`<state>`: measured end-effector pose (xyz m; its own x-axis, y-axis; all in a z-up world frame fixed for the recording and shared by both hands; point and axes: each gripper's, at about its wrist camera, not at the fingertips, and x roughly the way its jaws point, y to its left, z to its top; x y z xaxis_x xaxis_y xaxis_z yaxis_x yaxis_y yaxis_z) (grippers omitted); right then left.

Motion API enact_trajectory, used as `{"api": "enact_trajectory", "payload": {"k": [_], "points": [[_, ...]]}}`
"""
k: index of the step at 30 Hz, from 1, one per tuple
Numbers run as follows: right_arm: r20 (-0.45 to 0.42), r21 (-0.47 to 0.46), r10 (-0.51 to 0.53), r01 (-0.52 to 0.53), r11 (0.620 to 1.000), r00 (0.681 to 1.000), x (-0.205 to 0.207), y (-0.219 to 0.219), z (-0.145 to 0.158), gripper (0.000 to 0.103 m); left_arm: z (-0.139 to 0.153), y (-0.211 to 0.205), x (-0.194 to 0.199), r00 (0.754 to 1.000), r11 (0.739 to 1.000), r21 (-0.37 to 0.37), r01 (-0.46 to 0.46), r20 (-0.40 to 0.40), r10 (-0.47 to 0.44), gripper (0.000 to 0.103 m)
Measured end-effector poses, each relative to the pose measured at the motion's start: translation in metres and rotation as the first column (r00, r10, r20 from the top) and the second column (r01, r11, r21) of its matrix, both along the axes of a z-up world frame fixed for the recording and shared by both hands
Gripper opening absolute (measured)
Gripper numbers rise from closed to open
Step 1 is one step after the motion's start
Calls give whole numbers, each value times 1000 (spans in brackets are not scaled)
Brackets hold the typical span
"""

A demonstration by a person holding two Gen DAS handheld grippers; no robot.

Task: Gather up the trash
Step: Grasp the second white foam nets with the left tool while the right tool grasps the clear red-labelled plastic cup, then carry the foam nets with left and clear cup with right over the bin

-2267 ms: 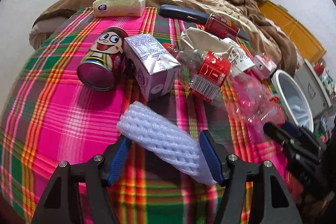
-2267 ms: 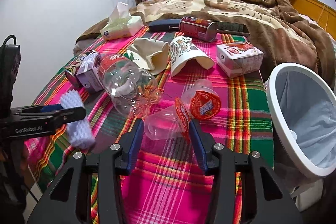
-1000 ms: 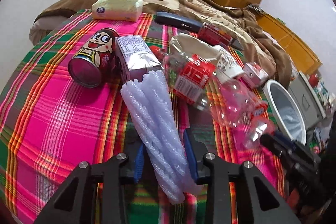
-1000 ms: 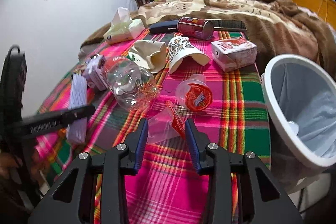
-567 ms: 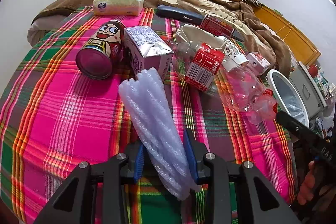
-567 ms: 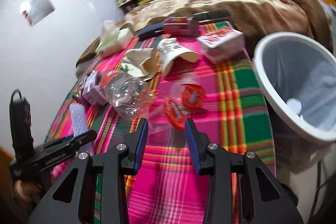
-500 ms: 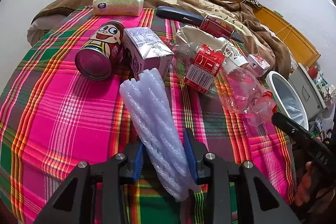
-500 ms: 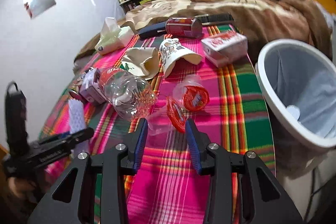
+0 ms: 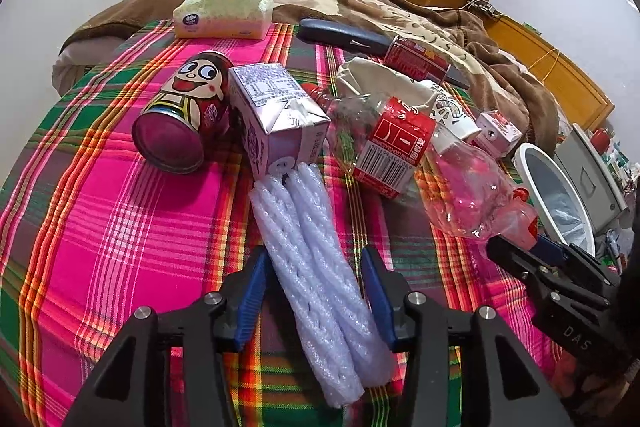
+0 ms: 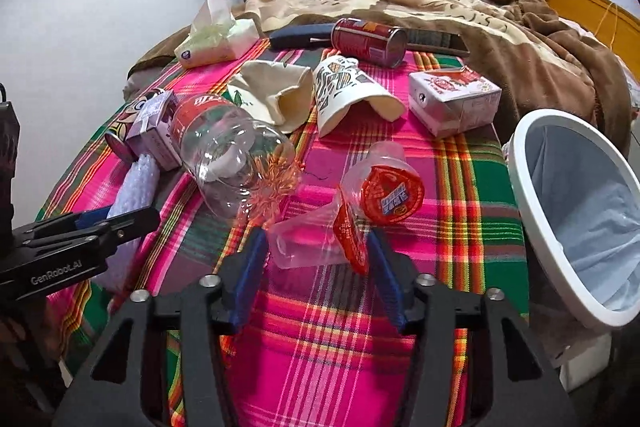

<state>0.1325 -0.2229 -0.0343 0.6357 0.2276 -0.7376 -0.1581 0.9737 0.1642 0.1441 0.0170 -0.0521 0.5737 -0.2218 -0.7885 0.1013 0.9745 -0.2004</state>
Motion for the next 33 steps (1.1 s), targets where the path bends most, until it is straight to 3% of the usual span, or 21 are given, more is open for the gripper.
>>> {"api": "enact_trajectory", "payload": {"k": [4,17,33], "points": [[20,11,2,-2,1000,1000,-3,0,2,47,0,1,-3,1000,1000,-2,-3,0,3,27],[90,90,-8,-1,996,996,-17,-15,24,47,33,-10,-26,997,1000,-12,26,68,-25,26],[162,111,-139,122,986,977,-29,-78,49,47,78,-98,-31,967,980,24,198,160,-199,26]]}}
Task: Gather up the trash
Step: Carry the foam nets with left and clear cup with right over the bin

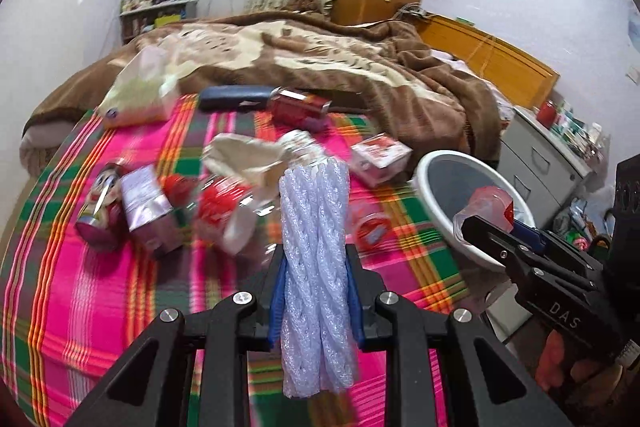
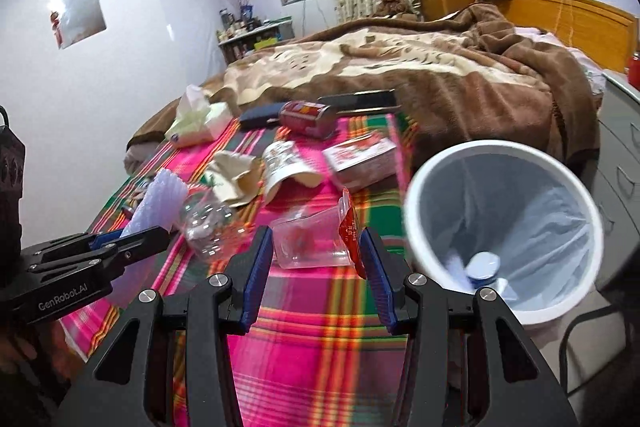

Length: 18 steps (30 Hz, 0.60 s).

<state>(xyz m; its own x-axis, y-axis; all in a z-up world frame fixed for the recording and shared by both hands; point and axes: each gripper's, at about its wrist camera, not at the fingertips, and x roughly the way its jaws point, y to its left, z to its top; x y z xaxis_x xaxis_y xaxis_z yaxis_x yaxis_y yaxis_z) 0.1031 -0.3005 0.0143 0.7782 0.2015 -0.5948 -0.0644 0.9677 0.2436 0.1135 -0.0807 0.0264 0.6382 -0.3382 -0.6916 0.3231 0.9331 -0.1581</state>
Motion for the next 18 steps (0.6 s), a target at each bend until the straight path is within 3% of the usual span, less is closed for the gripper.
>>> {"api": "enact_trajectory", "payload": {"k": [8,18], "points": [[11,-13,-120,120,993,993,-1,-52,5,47,10,-64,14,992,992,-11,127,16,-127,27],[-37,-13,-233,232,973,972,4,-99,-9,47,8,-143,30,961,960,-33,277,-3,-277,26]]}}
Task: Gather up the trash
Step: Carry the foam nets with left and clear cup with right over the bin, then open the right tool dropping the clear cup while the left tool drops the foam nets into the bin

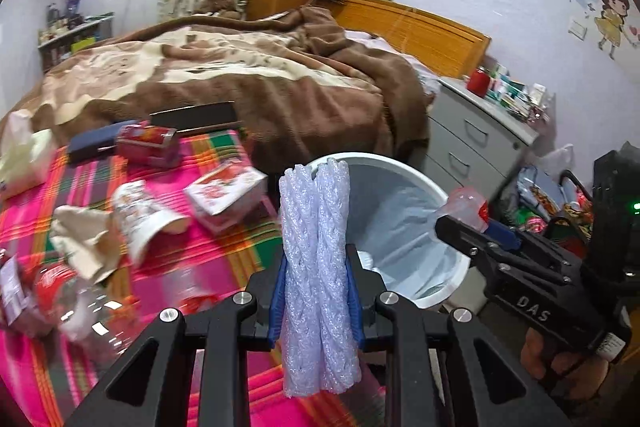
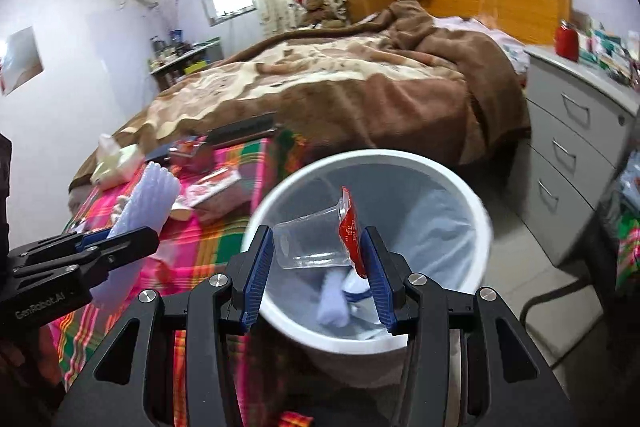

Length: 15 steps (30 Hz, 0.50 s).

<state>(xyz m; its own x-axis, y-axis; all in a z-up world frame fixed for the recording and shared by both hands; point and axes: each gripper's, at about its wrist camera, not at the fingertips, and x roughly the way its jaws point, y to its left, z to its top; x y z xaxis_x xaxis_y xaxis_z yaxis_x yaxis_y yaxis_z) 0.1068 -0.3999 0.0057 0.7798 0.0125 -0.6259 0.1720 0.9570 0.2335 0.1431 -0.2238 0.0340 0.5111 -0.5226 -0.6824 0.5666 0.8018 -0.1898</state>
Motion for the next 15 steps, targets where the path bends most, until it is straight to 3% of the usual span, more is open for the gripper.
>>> {"api": "enact_trajectory", "payload": {"k": [15], "points": [[-116,-24,-41,38,999,992,16,-37,-31,47,-34,-70,36,996,997,43,66,-69,-62,27]]}}
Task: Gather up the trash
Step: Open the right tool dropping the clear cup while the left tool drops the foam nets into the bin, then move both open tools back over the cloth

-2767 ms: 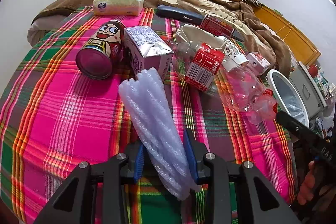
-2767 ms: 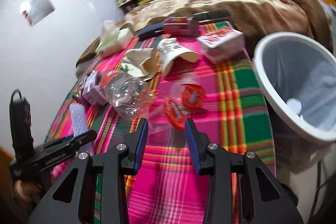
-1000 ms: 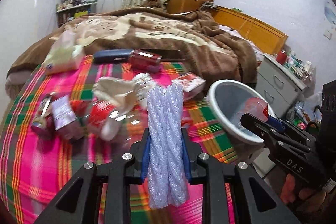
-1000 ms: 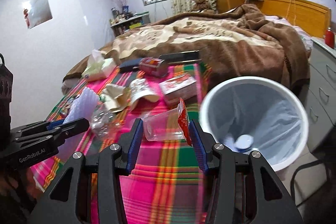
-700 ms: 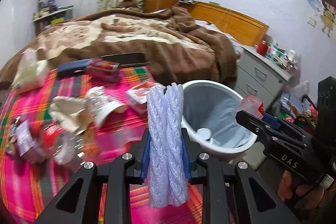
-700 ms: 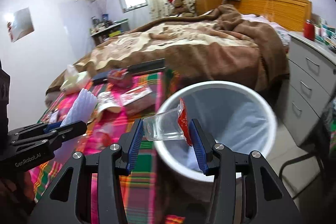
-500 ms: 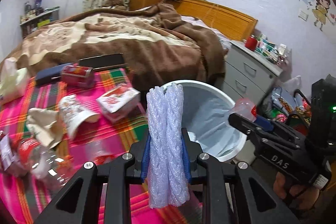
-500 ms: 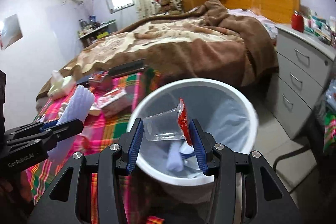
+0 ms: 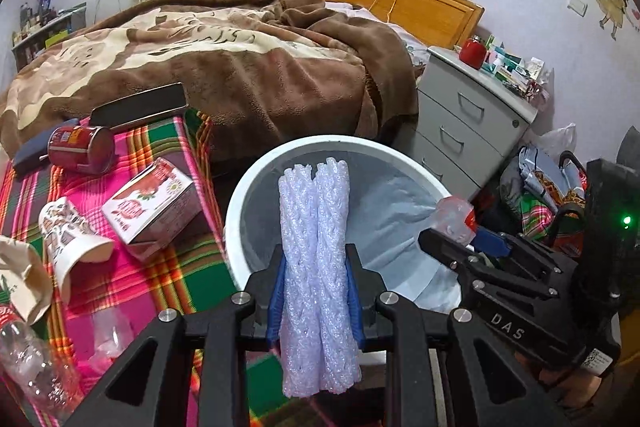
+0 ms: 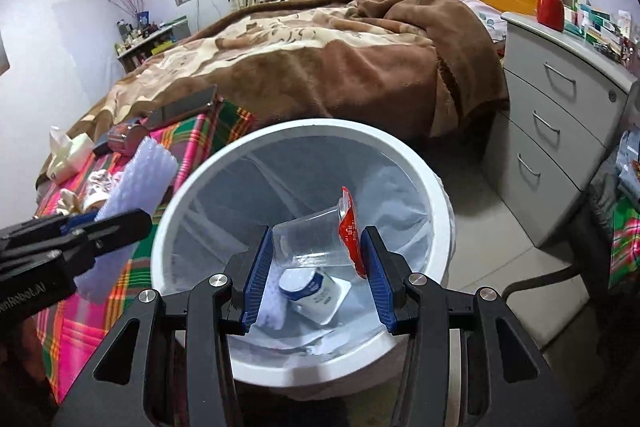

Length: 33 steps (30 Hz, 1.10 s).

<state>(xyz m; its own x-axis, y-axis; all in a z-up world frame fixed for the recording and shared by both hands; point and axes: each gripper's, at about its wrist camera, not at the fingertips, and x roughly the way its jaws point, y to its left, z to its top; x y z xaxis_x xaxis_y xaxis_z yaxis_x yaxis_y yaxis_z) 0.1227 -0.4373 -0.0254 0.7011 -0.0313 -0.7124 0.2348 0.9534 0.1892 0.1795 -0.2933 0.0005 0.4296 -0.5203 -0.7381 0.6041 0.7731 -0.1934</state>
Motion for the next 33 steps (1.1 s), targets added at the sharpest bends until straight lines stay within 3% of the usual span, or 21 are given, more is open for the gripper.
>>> {"api": "enact_trajectory", "payload": {"k": [3,4,5,6,7,20,33], "points": [[-11,-2,-5,5,1000,1000,-1,-3,-2,48,-4,-2,4,1000,1000,4,-10,-15,10,38],[-12,-3,-8,8,1000,1000,-1,-4,-3,50,-5,-1,5,1000,1000,-1,-15,-20,15,50],[-11,-3,-14,14,1000,1000,-1,-6,-3,53,-5,0,6,1000,1000,-8,-19,-23,19,61],[-9,-2,-18,18,1000,1000,-2,-7,-3,62,-5,2,6,1000,1000,-20,-22,-23,21,62],[-8,2,-19,19,1000,1000,-2,-7,-3,66,-4,4,7,999,999,-25,-22,-24,21,62],[28,6,-13,13,1000,1000,-9,10,8,66,9,48,-6,995,995,-36,-97,18,97,62],[94,3,94,-95,996,991,-12,56,25,66,25,117,-33,975,975,-61,-213,58,216,62]]}}
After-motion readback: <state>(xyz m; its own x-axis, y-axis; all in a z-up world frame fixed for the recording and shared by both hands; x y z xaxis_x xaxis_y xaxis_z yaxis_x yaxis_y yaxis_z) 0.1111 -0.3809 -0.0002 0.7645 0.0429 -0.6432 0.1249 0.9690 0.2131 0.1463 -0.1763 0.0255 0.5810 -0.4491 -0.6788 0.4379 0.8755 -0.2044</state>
